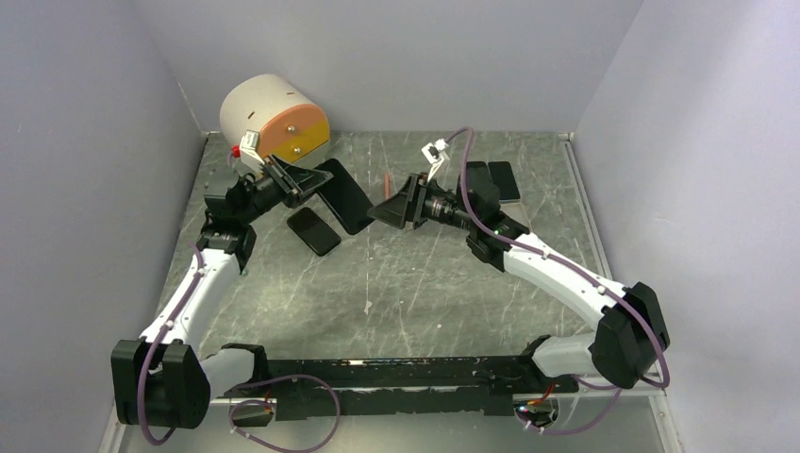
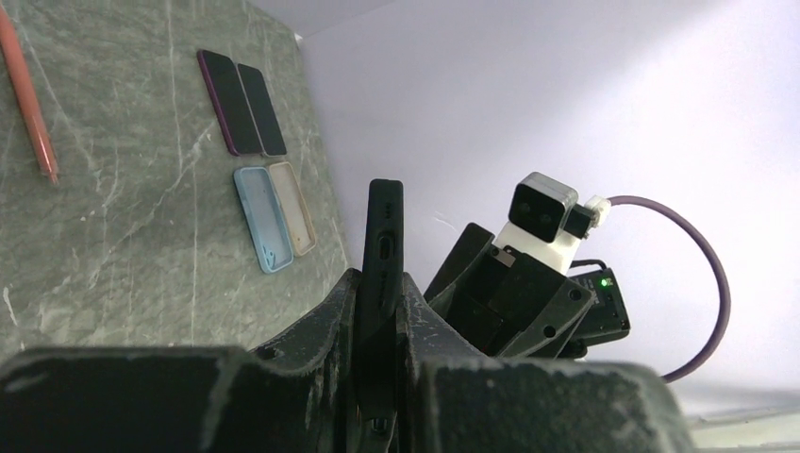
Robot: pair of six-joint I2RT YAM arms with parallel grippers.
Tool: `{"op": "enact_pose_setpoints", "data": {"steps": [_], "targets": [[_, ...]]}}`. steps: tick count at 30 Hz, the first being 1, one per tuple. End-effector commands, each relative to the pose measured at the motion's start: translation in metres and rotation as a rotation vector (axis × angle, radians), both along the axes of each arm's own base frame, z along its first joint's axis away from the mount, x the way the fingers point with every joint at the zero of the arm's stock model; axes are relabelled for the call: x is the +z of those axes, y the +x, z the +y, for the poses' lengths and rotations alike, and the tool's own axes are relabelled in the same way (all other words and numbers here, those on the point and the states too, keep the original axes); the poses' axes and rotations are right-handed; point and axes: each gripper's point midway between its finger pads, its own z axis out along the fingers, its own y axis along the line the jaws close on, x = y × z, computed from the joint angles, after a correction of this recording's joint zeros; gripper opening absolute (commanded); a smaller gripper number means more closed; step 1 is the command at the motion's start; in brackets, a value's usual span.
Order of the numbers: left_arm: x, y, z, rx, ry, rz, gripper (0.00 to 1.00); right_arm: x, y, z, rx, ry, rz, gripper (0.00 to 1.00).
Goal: Take the phone out of the phone case
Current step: Remove the phone case from the phone.
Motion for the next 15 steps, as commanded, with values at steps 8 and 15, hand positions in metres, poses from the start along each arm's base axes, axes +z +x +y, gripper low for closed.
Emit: {"op": "enact_pose_setpoints", "data": {"steps": [8,15], "targets": [[0.044,-0.008,-0.003,-0.021,-0.101,-0.161,0.02,0.021,-0.011,0.011,0.100,0.104,-0.019,0.56],[0.055,-0.012,-0.004,-0.037,-0.124,-0.205,0.03,0.018,-0.012,0.017,0.141,0.125,0.005,0.53]]}}
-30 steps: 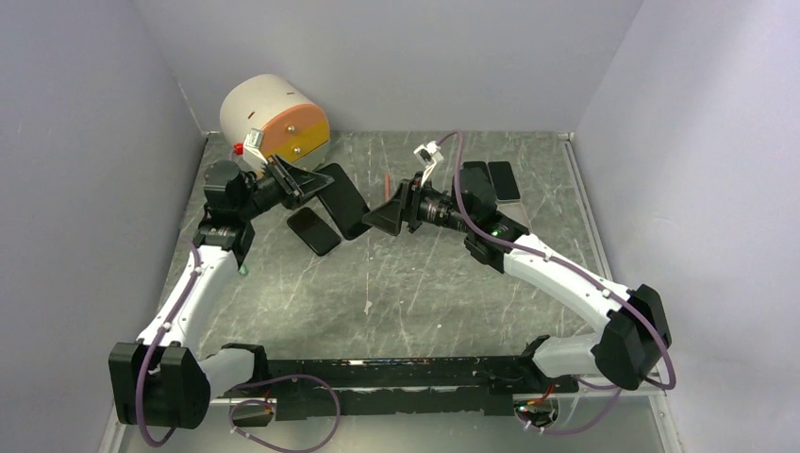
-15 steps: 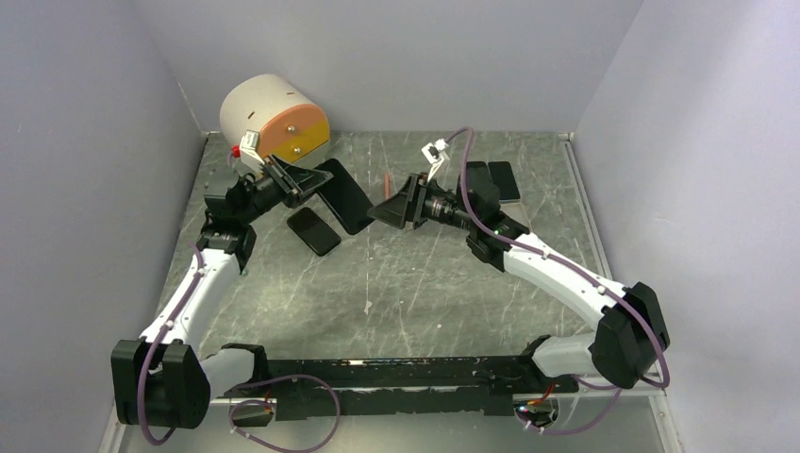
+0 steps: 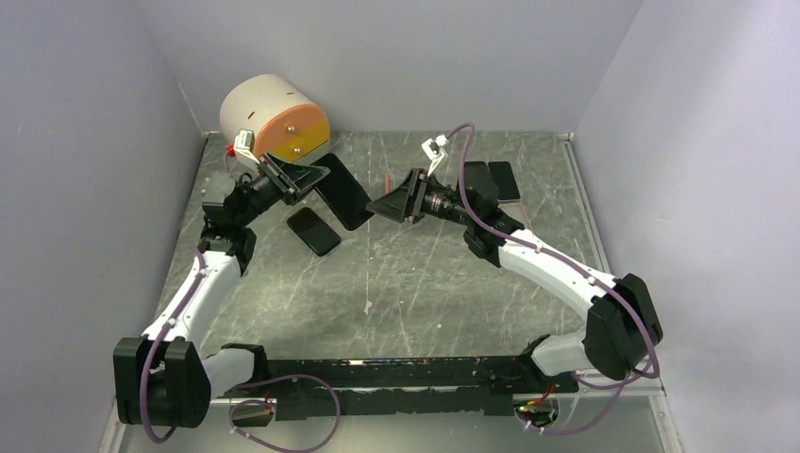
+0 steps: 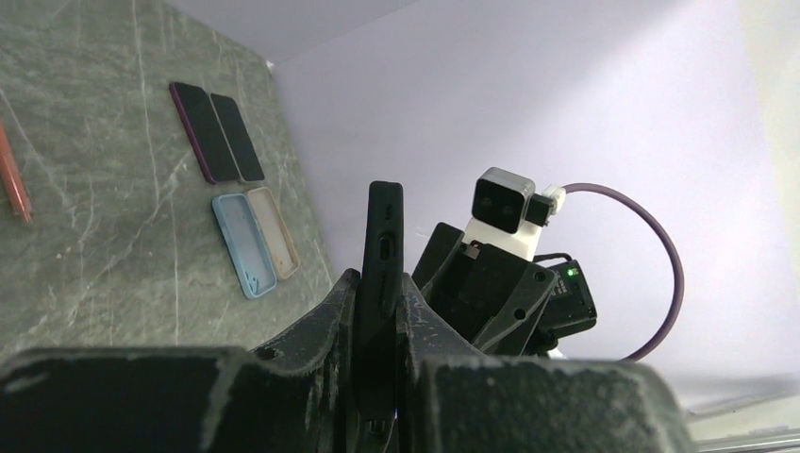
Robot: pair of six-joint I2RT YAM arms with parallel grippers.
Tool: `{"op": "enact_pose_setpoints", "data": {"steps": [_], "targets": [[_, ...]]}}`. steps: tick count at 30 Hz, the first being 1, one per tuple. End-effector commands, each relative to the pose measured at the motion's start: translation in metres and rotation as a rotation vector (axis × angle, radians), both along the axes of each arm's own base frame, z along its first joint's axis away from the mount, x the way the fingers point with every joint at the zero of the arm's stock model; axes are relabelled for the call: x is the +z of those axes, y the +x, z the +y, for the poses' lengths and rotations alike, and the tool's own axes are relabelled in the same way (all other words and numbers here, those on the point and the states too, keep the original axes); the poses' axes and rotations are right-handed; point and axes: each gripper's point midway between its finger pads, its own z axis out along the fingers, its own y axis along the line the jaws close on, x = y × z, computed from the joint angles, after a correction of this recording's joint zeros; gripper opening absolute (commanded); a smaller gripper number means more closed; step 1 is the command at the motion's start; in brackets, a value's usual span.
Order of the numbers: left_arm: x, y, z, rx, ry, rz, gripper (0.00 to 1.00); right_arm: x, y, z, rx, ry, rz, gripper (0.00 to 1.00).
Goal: Take the phone out of the phone case
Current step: Remove the phone case from the phone.
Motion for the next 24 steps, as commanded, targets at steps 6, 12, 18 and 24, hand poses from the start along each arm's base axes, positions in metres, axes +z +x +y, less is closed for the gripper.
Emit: {"op": "enact_pose_setpoints", "data": {"steps": [6,12,18,24], "targets": [[0.052,-0.014,-0.006,-0.037,-0.136,-0.151,0.02,0.018,-0.021,0.017,0.158,0.099,-0.008,0.50],[0.058,-0.013,-0.009,-0.036,-0.197,-0.157,0.03,0.019,-0.021,0.020,0.179,0.116,-0.002,0.49],[0.051,-0.014,-0.025,-0.077,-0.150,-0.157,0.03,0.038,-0.016,0.022,0.199,0.171,-0.031,0.46],[0.037,-0.019,-0.037,-0.134,-0.097,-0.160,0.02,0.057,-0.011,0.026,0.228,0.210,-0.060,0.37]]}}
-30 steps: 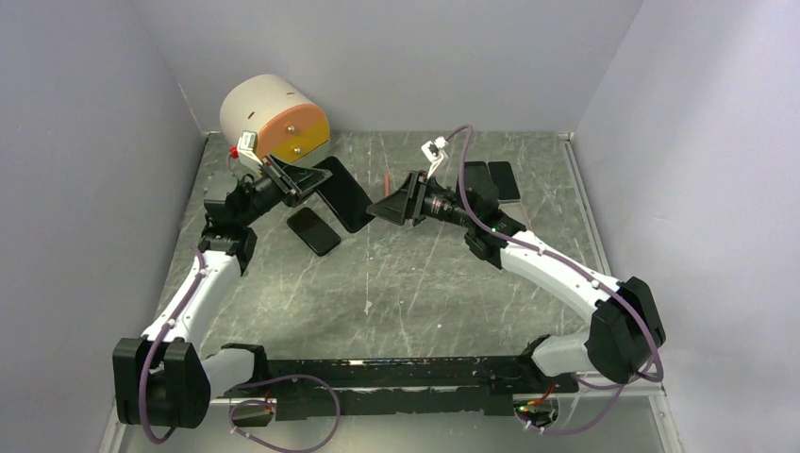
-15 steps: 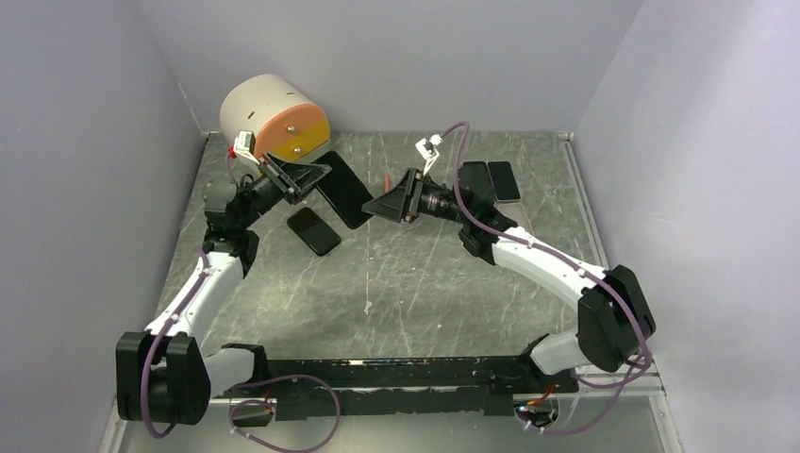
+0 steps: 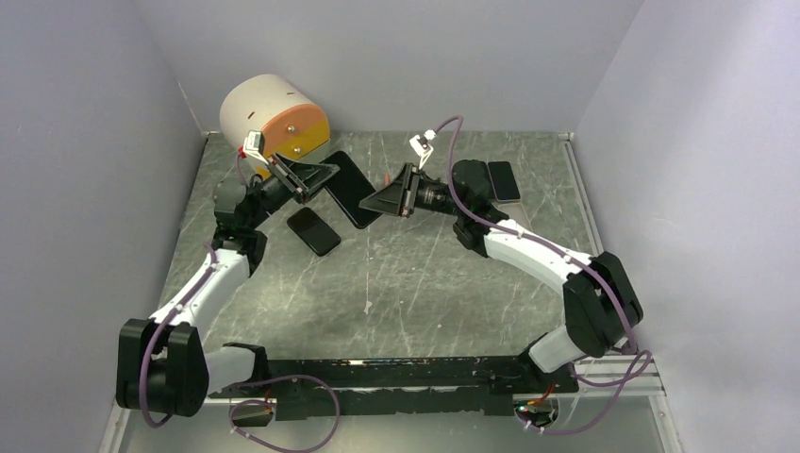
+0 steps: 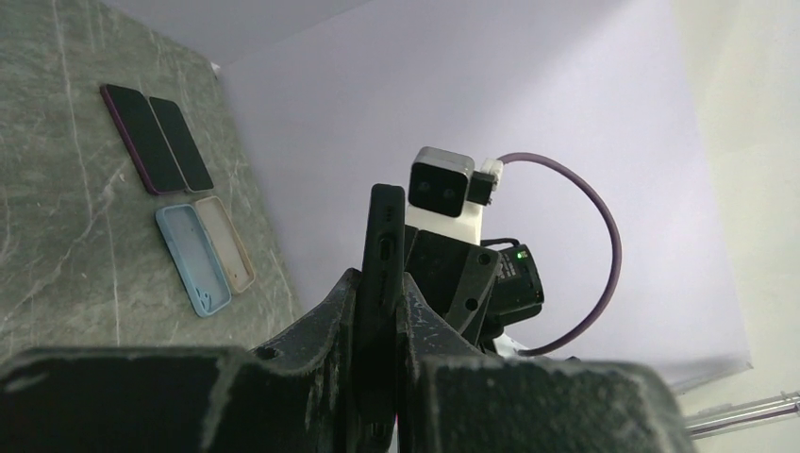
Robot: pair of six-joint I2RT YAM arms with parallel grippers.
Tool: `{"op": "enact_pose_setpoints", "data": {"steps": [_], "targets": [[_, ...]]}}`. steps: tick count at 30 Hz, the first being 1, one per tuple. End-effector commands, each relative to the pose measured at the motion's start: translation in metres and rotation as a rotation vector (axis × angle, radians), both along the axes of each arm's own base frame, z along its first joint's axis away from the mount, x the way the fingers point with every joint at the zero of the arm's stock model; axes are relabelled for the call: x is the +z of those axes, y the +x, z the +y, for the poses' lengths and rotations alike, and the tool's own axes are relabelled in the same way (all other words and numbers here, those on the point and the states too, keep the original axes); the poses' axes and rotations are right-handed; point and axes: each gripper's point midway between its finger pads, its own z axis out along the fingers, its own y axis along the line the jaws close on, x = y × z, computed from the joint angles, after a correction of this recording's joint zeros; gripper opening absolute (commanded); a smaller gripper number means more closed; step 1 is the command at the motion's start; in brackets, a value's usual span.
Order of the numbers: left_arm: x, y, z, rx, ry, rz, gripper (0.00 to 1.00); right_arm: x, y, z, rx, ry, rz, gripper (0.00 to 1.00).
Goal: Take the phone out of the phone case
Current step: Remove the phone case from the phone.
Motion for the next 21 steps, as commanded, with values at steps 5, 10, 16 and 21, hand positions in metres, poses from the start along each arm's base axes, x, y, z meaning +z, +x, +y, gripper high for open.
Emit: {"op": "enact_pose_setpoints", "data": {"steps": [5,10,16,21], "targets": [[0.019,-0.021,-0.020,-0.077,0.082,-0.132,0.10,0.060,-0.010,0.009,0.088,0.142,-0.127,0.13],[0.016,-0.020,-0.014,-0.024,0.173,-0.144,0.50,0.064,-0.005,0.004,0.069,0.160,-0.113,0.00],[0.011,-0.019,-0.009,0.022,0.212,-0.151,0.80,0.076,0.008,-0.011,0.003,0.195,-0.085,0.00],[0.008,-0.024,-0.007,0.031,0.233,-0.164,0.85,0.081,0.026,-0.026,-0.090,0.235,-0.018,0.00]]}}
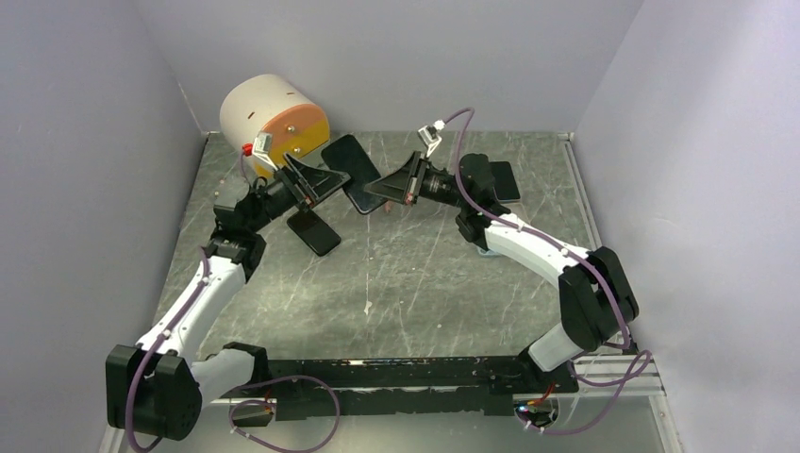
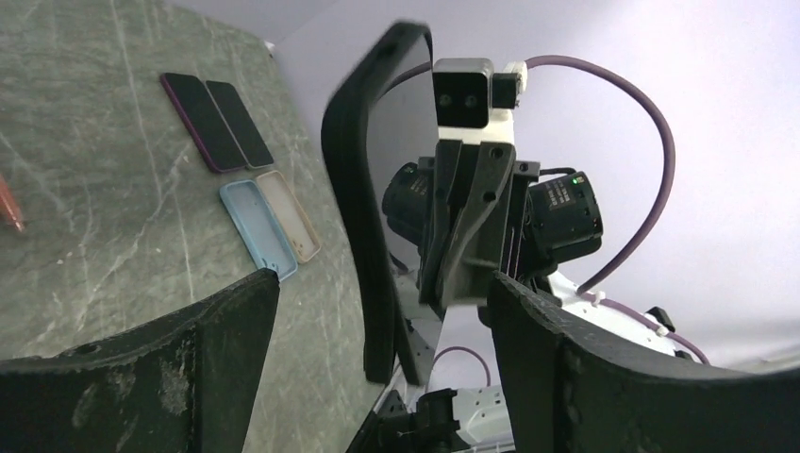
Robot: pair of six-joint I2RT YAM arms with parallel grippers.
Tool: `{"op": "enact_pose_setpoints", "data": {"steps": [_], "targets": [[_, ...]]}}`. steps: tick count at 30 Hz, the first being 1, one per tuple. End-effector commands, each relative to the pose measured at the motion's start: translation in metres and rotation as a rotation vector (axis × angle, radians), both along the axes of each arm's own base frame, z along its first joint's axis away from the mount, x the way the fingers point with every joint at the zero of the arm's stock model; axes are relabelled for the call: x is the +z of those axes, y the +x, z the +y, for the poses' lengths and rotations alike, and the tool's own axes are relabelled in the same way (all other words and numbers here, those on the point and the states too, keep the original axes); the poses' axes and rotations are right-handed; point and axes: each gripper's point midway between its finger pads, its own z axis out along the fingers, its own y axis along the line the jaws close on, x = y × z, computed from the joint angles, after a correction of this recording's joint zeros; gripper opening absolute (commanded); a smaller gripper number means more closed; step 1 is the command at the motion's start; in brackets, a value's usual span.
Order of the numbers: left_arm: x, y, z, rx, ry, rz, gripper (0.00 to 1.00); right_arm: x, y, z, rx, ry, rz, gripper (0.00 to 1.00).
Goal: Take the phone out of the phone case
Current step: Remove the phone case from the phone.
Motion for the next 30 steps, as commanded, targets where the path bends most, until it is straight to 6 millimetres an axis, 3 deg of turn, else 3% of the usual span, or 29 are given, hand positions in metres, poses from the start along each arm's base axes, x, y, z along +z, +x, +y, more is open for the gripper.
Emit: {"op": "enact_pose_setpoints", "data": {"steps": [1,6,12,23,30], "targets": [[0.014,-0.006,0.005,0.029,0.034,-0.086,0.85,0.065,0.009,-0.022,-0.106,0.164,-0.092,0.00],[0.003,-0.009,0.004,0.031,0.071,-0.068,0.83,0.074,0.014,-0.025,-0.125,0.198,-0.078,0.00],[-0.012,-0.008,-0.013,0.015,0.094,-0.045,0.73,0.079,0.018,-0.025,-0.133,0.234,-0.046,0.00],[-0.015,-0.003,-0.034,-0.024,0.110,-0.052,0.53,0.085,0.013,-0.027,-0.123,0.253,-0.046,0.00],[-0.023,-0.006,-0.032,-0.008,0.106,-0.036,0.53,0.083,0.011,-0.030,-0.136,0.265,-0.040,0.00]]}}
